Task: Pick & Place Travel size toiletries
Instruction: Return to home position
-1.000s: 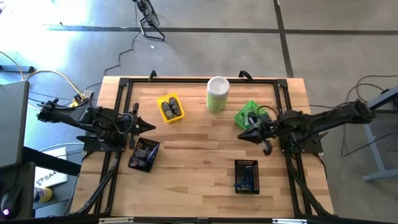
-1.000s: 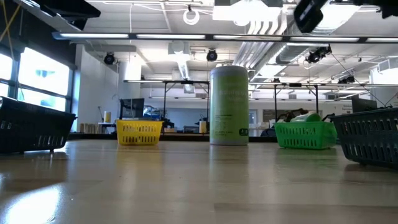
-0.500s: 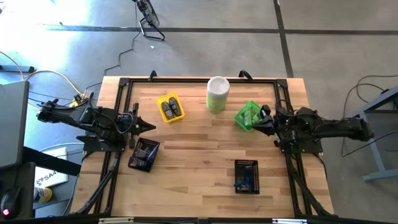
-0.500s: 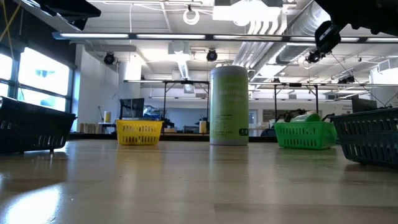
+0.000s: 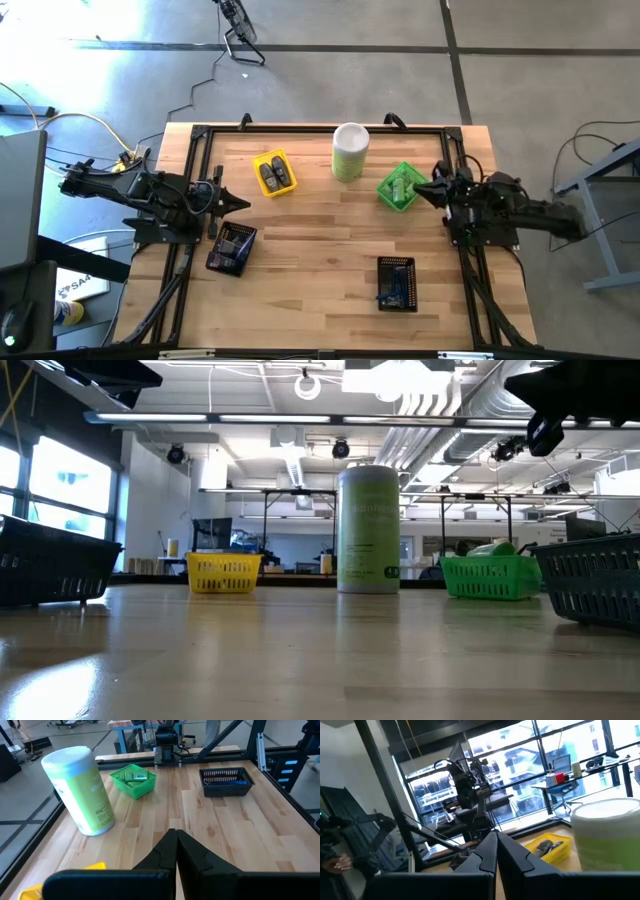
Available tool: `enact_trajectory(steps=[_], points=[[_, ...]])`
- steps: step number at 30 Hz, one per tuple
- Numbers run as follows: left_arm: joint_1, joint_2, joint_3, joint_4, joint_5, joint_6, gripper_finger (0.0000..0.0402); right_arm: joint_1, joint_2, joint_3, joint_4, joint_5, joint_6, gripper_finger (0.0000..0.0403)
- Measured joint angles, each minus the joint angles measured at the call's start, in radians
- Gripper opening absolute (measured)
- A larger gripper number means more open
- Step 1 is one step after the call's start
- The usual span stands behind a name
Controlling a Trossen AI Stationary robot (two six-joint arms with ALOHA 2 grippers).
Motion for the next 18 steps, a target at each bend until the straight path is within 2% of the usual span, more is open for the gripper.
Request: enact_trajectory(steps=[8,15,18], points=[[0.0,0.0,0.0,0.0,0.0,0.001,0.0,-0.003,-0.068,-0.001,-0.096,-0.001,0.007,0.0003],[0.0,0.0,0.0,0.0,0.0,0.004,0.0,-0.003,-0.066,-0.003,-0.087,0.011,0.006,0.0003],[0.0,0.0,0.0,0.0,0.0,0.004,0.0,-0.003,-0.068,-0.043,-0.029,0.009,0.017,0.0003]])
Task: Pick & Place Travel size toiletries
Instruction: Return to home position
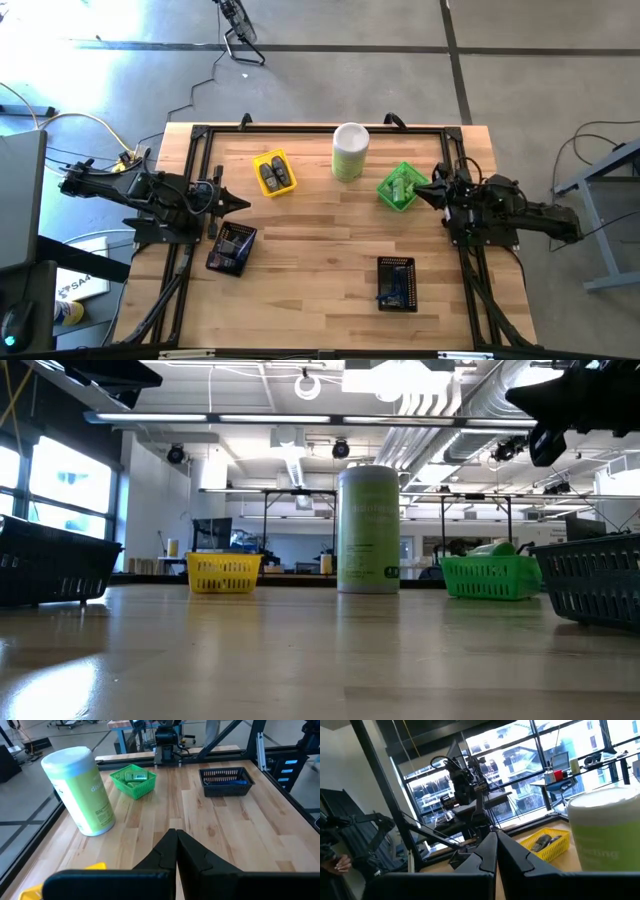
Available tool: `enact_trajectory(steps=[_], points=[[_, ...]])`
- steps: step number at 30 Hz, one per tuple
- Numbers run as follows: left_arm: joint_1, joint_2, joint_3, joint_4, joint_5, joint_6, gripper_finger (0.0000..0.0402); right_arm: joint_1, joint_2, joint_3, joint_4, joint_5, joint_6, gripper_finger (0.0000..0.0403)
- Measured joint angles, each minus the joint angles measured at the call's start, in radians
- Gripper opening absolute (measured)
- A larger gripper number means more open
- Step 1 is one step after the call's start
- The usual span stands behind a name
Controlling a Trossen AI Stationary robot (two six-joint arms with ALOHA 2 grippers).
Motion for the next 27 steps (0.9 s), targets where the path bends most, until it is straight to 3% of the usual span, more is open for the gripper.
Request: enact_trajectory(steps=[5,9,18,22,27], points=[[0.0,0.0,0.0,0.0,0.0,0.0,0.0,0.0,0.0,-0.127,0.159,-0.004,0.024,0.0003],[0.0,0.0,0.0,0.0,0.0,0.0,0.0,0.0,0.006,-0.142,0.194,-0.008,0.033,0.0003],[0.0,-0.016,0.0,-0.001,0.001,0.0,0.0,0.0,0.005,-0.143,0.048,-0.002,-0.005,0.0003],[0.0,-0.082,0.0,-0.043,0.001,0.0,0.0,0.0,0.008,-0.143,-0.024,0.004,0.085,0.0003],[0.0,-0.203,0.0,-0.134,0.002,0.001,0.0,0.001,0.02,-0.143,-0.017,0.0,0.086,0.0003]])
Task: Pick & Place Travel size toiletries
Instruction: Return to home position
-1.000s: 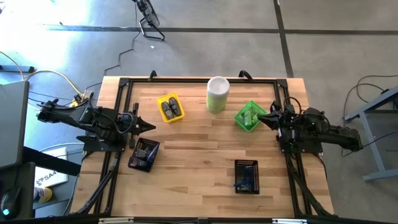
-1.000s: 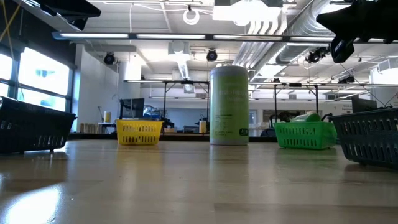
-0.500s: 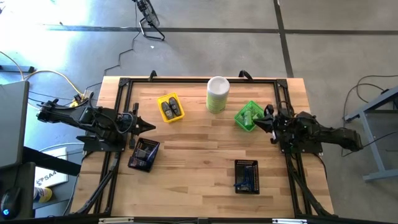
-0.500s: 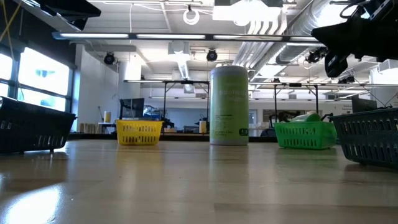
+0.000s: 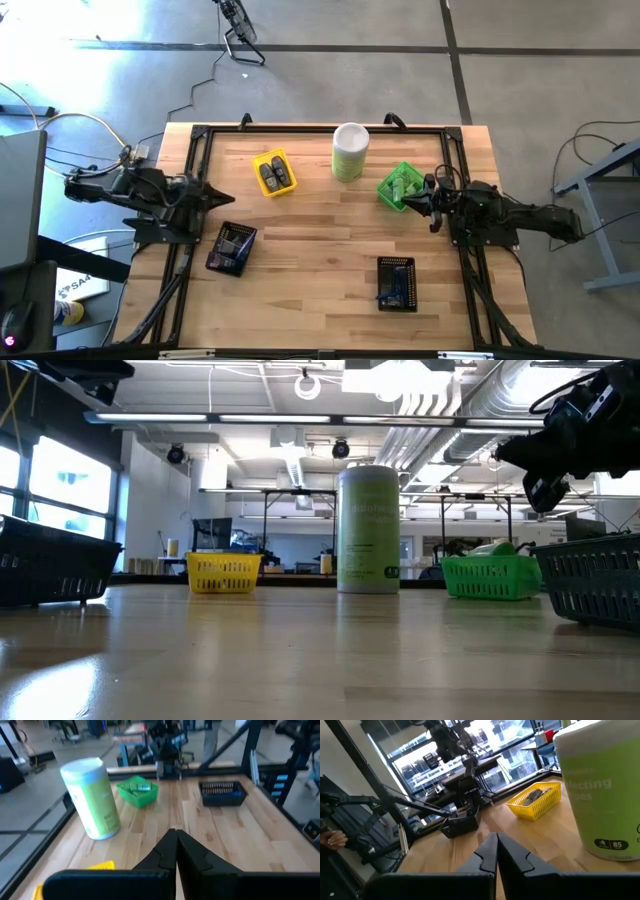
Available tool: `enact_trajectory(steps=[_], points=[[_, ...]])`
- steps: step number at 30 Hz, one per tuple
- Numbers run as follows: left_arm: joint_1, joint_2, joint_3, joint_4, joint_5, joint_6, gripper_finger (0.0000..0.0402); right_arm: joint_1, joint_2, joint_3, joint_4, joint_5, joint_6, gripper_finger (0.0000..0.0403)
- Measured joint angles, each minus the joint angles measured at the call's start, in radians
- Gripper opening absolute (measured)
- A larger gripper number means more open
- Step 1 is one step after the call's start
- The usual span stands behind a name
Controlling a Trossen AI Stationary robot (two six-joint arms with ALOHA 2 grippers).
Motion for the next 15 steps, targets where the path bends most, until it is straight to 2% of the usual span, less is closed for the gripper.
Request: enact_trajectory(steps=[6,15], points=[[0.0,-0.116,0.0,-0.016,0.0,0.031,0.0,0.0,0.0,0.0,0.0,-0.001,0.0,0.0003],[0.0,-0.197,0.0,-0.083,0.012,0.026,0.0,0.0,0.0,0.0,0.0,-0.002,0.0,0.0003]])
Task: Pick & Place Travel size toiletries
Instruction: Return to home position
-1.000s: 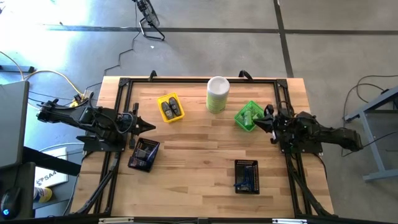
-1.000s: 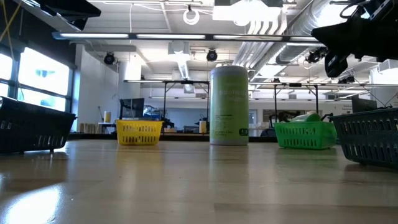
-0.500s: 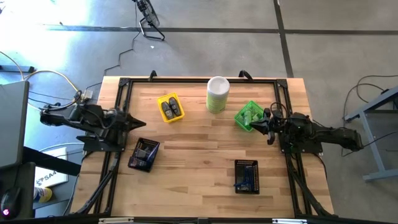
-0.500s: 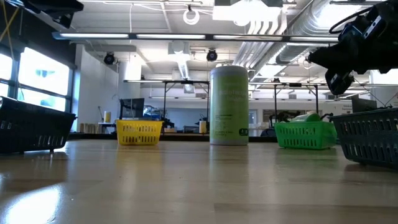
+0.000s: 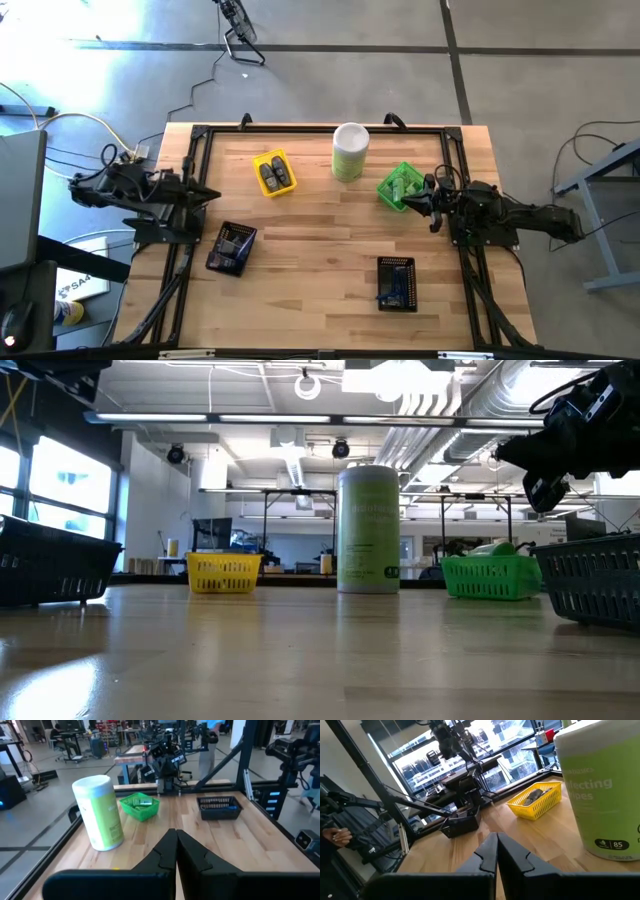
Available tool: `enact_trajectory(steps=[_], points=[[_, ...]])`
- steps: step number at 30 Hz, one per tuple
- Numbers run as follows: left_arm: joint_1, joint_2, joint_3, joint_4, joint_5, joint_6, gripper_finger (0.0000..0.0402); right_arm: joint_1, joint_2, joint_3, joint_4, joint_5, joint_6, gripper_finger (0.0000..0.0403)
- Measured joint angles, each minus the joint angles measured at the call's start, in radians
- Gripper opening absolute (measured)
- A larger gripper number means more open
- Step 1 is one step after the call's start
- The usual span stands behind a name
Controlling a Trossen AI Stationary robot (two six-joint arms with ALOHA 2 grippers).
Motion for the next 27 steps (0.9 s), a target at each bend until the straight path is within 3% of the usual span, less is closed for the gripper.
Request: enact_trajectory(steps=[13,16,27], points=[[0.0,-0.048,-0.007,0.043,0.024,0.023,0.0,0.0,0.0,-0.001,0.0,0.0,-0.001,0.0003],[0.0,-0.048,-0.013,0.058,0.093,0.026,0.0,0.0,0.0,-0.001,0.0,0.0,-0.001,0.0003],[0.0,-0.048,-0.331,0.363,0.124,0.022,0.0,0.0,0.0,-0.002,0.0,0.0,-0.001,0.0003]])
